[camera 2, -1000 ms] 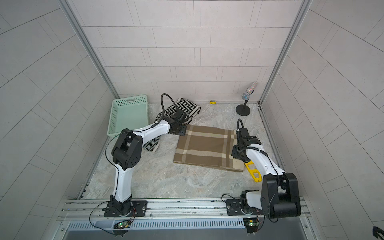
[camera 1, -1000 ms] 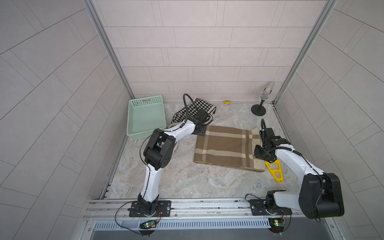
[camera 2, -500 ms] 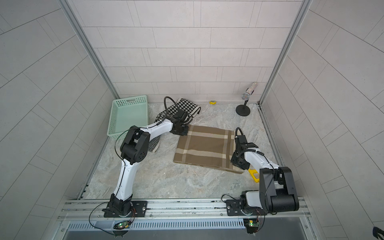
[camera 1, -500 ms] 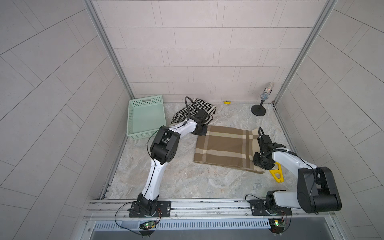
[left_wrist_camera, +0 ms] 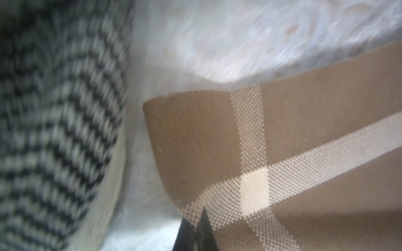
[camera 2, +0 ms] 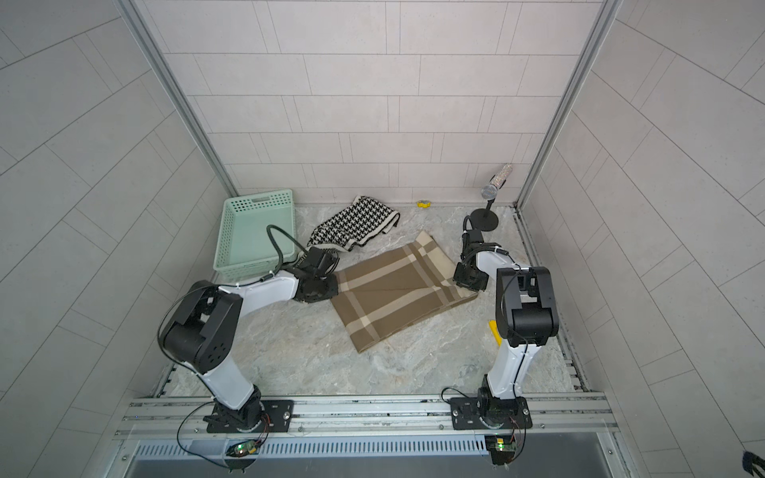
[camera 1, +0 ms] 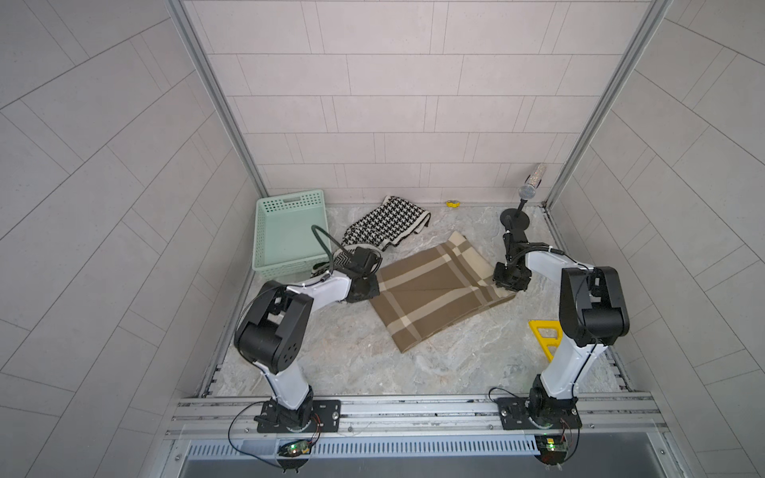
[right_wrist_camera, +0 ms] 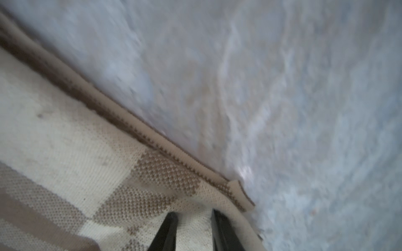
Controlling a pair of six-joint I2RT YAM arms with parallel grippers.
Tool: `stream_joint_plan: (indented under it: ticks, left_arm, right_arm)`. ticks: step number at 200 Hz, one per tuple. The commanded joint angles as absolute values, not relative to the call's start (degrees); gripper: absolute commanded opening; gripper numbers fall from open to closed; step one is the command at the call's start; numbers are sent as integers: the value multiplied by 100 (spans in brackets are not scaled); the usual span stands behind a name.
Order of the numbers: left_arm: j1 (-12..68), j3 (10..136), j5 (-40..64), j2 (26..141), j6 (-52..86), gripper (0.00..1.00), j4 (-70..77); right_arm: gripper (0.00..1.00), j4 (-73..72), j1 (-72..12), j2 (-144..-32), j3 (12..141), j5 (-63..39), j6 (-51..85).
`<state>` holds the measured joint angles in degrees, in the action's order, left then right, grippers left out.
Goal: Roll up the scarf and place it into the basket
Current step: Adjust the scarf at the center of the board.
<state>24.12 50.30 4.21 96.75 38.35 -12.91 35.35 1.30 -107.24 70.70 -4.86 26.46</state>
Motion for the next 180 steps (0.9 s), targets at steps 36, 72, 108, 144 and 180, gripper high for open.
stream_joint_plan:
  ticks: [36,72,108,144,180]
  left_arm:
    - [2474,3661,1252,8904,5111,48,124]
    - [2358,3929,1127,8410,4710,55,-563]
    - [2172,4136,1031,8400,4287,53,-983]
    - [1891,4020,1567,8605,4011,47,-505]
    - [1881,4009,1867,8883,4122,47,28]
  right_arm:
    - [40,3982,10,-11201,8323,66,1812]
    - [48,4116,-572,-10117,7667,924,1663]
    - [49,4446,-1845,-8883,6706,1968,1652]
    - [50,4701,-3841,-7768,5824,2261,2152]
    - [51,4464,-5499,-7397,5359,1864,2959]
